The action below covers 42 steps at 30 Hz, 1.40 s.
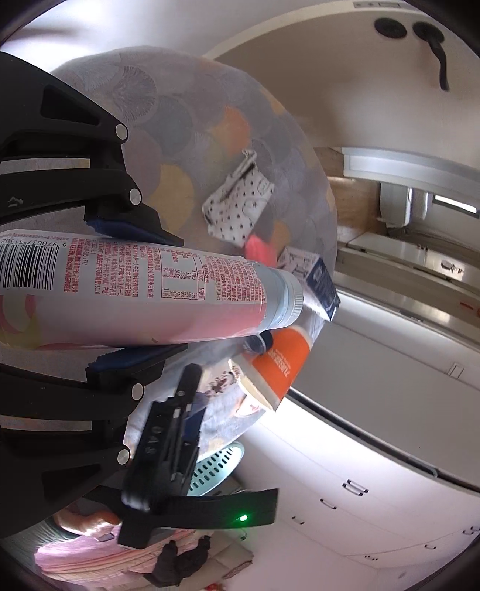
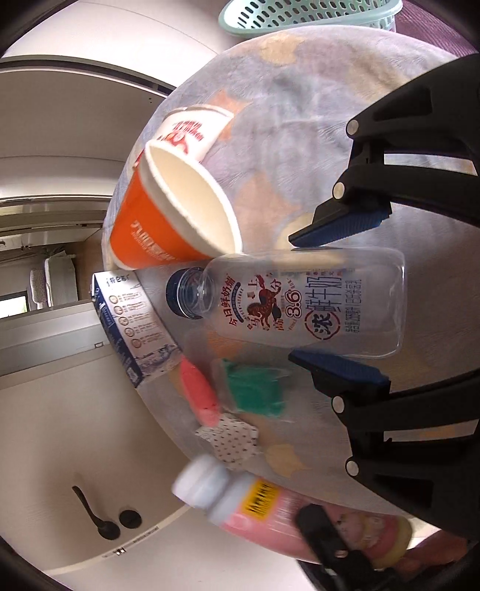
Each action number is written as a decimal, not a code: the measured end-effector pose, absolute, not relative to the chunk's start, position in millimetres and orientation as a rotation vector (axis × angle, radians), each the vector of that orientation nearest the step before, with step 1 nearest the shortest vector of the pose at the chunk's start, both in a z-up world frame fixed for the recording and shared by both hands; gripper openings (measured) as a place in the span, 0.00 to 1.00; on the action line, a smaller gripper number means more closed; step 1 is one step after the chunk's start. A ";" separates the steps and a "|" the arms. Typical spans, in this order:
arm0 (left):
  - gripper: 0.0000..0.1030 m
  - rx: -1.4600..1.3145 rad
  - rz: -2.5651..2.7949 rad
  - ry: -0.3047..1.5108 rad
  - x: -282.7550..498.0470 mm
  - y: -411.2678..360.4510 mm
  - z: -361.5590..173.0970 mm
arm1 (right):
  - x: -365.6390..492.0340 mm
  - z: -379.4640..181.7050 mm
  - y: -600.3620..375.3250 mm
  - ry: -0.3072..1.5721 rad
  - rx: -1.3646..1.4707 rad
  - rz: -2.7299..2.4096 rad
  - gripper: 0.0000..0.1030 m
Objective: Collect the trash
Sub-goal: 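Carry both bottles to the green basket and open both tools over it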
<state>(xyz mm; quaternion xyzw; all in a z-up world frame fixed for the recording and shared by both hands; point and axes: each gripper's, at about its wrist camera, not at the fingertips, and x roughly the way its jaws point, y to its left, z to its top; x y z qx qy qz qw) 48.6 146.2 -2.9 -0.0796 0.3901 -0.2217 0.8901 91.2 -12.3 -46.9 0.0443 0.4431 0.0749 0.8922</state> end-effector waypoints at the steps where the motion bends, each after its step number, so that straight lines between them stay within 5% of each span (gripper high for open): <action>1: 0.45 -0.160 -0.471 0.811 48.3 140.4 -2.3 | 85.8 -47.7 -14.5 0.922 0.088 0.163 0.52; 24: 0.45 -0.107 -0.519 0.754 42.1 82.3 40.8 | 21.6 -23.1 -59.2 0.804 0.159 0.189 0.51; 42: 0.45 -0.057 -0.721 0.731 70.5 -44.4 60.4 | -17.1 7.6 -205.9 0.654 0.345 -0.063 0.51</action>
